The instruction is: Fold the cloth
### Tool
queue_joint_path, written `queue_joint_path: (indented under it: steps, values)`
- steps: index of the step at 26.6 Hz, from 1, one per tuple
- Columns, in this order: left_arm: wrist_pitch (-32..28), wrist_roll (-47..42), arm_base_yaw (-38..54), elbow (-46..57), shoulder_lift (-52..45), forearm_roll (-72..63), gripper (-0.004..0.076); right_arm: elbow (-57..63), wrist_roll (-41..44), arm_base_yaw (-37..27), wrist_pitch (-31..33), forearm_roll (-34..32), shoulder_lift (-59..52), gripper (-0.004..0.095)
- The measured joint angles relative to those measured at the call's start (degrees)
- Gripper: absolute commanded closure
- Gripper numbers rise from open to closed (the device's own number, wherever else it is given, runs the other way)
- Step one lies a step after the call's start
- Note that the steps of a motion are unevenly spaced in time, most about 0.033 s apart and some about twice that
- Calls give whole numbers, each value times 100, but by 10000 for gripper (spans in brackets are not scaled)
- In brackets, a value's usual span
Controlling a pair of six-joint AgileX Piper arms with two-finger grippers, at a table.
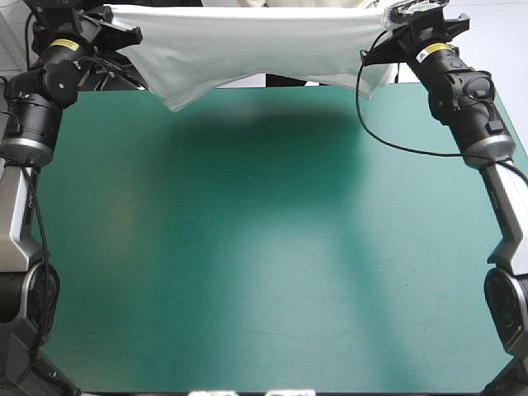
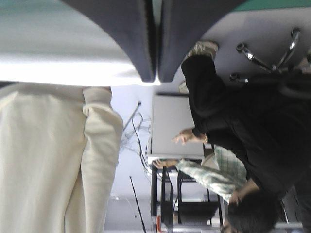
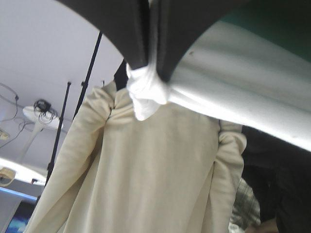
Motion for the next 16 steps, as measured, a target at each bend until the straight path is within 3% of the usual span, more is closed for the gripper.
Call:
queue_joint_path:
  steps: [7, 16]
  values:
    - [412, 46, -11, 1587, 159, -53, 741, 877, -1522, -54, 1201, 1476, 241, 926]
    - [990, 436, -11, 2786, 15, 39, 741, 2111, -1802, -86, 2039, 1655, 63, 926]
